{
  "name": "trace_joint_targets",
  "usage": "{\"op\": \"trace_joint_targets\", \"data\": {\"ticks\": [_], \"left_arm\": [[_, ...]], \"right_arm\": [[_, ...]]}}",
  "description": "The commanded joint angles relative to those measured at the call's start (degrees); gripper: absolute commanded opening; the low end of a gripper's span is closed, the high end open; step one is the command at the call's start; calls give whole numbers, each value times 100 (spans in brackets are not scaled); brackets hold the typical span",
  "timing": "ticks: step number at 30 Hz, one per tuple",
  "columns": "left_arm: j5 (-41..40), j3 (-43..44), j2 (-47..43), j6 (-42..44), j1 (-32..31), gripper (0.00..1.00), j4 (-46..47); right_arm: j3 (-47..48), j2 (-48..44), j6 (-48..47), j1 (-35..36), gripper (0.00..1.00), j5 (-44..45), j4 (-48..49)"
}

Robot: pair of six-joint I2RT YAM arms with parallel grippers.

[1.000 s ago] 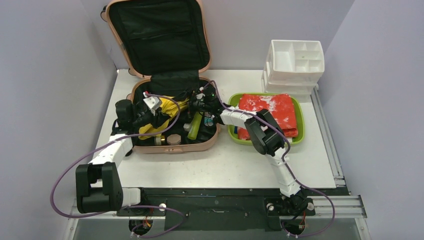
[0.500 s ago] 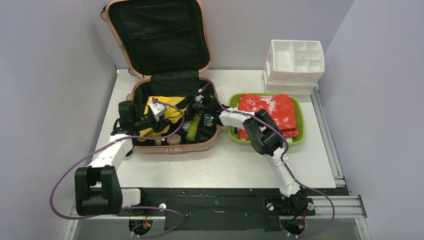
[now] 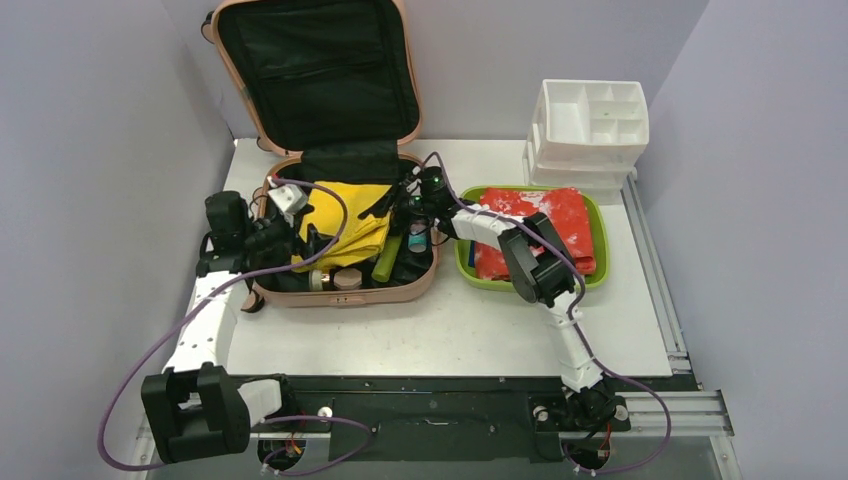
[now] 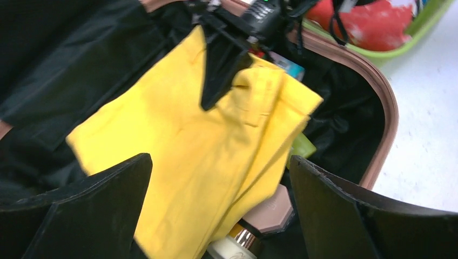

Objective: Open, take out, and arrange the luggage
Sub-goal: Pick up the clothes from the luggage.

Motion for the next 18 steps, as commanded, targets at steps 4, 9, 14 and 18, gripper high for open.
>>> {"op": "trace_joint_targets", "data": {"ticks": [4, 9, 14, 18], "left_arm": [[-1063, 448, -557, -825, 483, 96, -237], [-1438, 409, -720, -859, 640, 96, -420], [-1427, 374, -729, -955, 678, 96, -418], [-1406, 399, -705, -970, 698, 96, -447]], "right_arm": [[1150, -753, -2483, -259, 0, -323, -1717], [2036, -832, -4494, -316, 0, 60, -3807], [2378, -897, -5279, -615, 0, 68, -4964], [2631, -871, -5990, -974, 0, -244, -5823]]}}
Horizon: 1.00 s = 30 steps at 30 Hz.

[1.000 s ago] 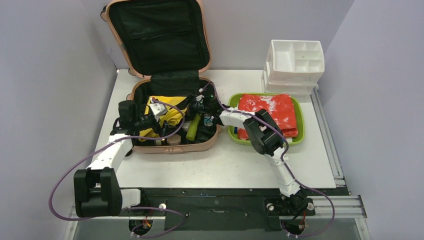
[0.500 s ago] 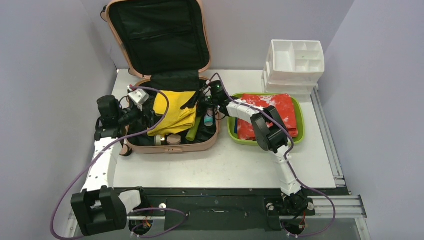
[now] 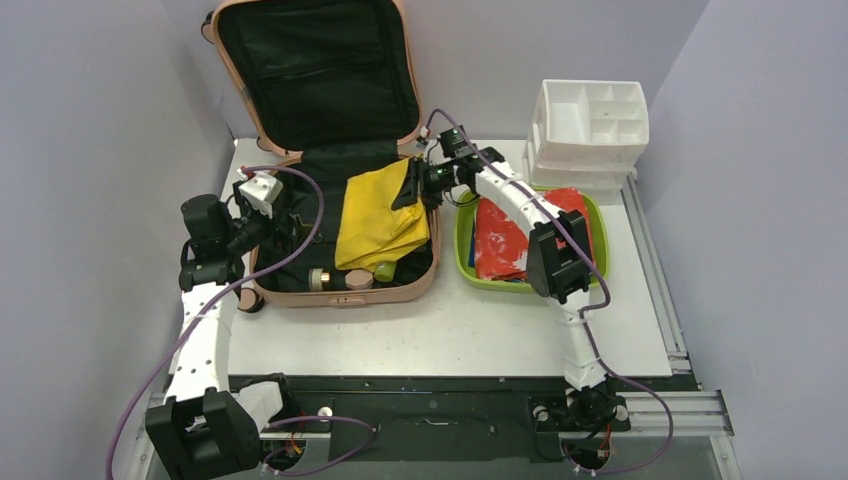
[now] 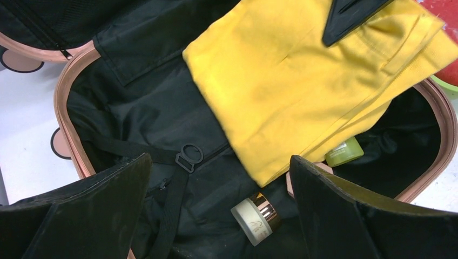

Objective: Open, take out, and arrange the luggage
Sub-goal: Pick up the clothes from the luggage, then place the clothes in the bin.

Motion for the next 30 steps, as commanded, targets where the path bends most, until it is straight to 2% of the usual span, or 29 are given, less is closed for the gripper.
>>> {"op": "trace_joint_targets", "data": {"ticks": [1, 6, 11, 17, 24, 30], "left_arm": [[-45, 175, -71, -124, 56, 96, -14], [2, 100, -26, -82, 93, 96, 3], [28, 111, 43, -72, 94, 96, 3], [53, 83, 72, -42, 91, 96, -11], [92, 51, 113, 15, 90, 96, -22], [100, 42, 157, 32, 90, 96, -25]], "right_arm": [[538, -522, -1474, -504, 0, -371, -1229], [768, -706, -2725, -927, 0, -128, -2372], [595, -910, -3225, -1507, 0, 3, -2778], [660, -894, -4123, -2158, 0, 309, -3730], [-25, -1179, -5053, -2919, 0, 952, -3717], [31, -1164, -5532, -3573, 0, 1110, -3909]]}}
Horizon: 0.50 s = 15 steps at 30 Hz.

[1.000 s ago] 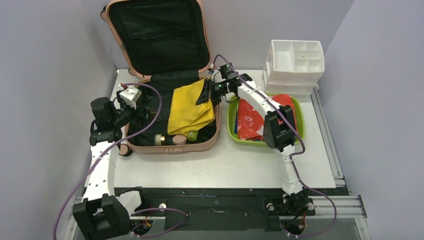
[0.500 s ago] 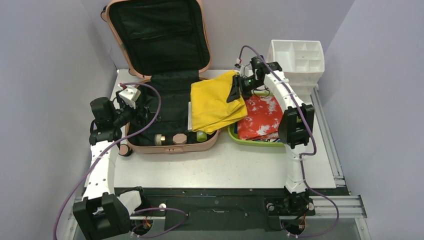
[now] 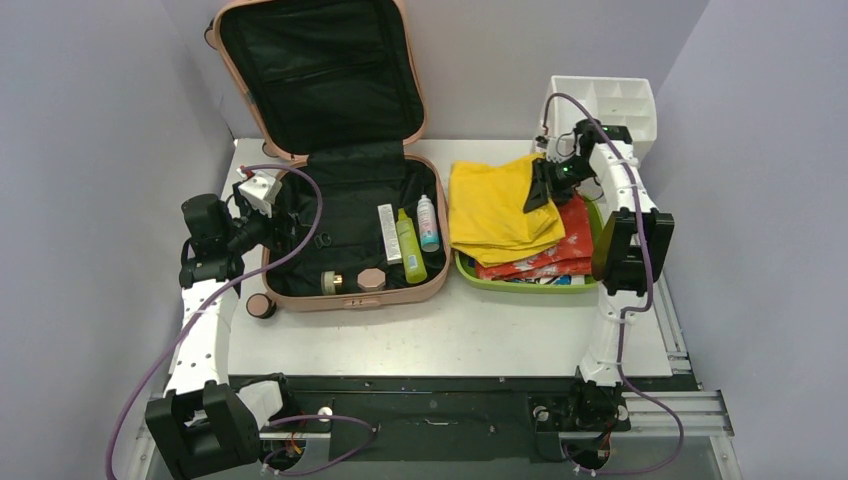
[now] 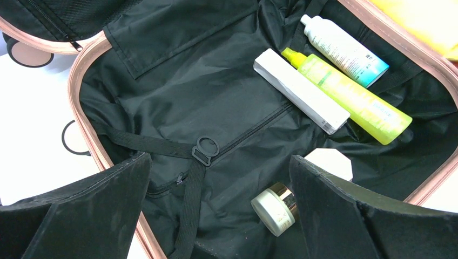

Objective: Open, take out, and arrange the luggage
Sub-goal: Place the clothes in the bin.

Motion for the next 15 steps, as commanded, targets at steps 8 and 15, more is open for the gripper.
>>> {"op": "trace_joint_targets", "data": {"ticks": [8, 15], "left_arm": [[109, 36, 28, 116, 33, 96, -16], [88, 36, 49, 109, 37, 96, 25]], "right_arm": [[-5, -636, -1046, -768, 0, 934, -403], [124, -628, -1798, -517, 0, 165, -1206]]}}
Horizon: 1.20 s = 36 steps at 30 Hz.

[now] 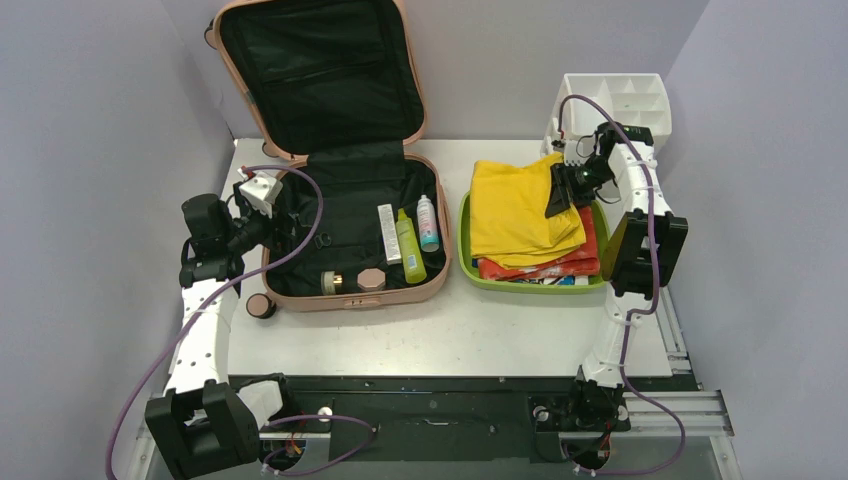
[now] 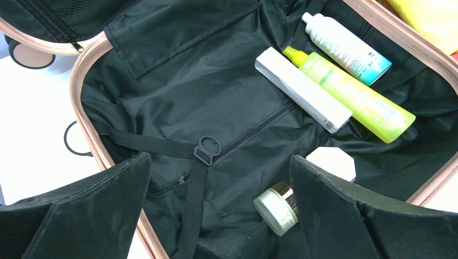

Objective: Open, take out, and arrange the luggage
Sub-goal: Place the clothes in the bin.

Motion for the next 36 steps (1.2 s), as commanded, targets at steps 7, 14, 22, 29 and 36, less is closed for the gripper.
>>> {"op": "trace_joint_targets", "data": {"ticks": [7, 14, 22, 29, 36], "left_arm": [[76, 35, 12, 10, 36, 96, 32], [71, 10, -29, 3, 33, 96, 44], [79, -14, -36, -79, 35, 96, 142], [71, -32, -110, -96, 35, 96, 126], [82, -59, -149, -77, 37, 96, 122]], "right_arm": [[688, -610, -671, 423, 0, -1205, -1325], [845, -939, -135, 403, 0, -1790, -1133], [806, -1213, 1236, 663, 0, -2490, -103], [85, -1753, 4165, 1235, 0, -2670, 3069], [-255, -2052, 6383, 1433, 0, -2899, 5445]]}}
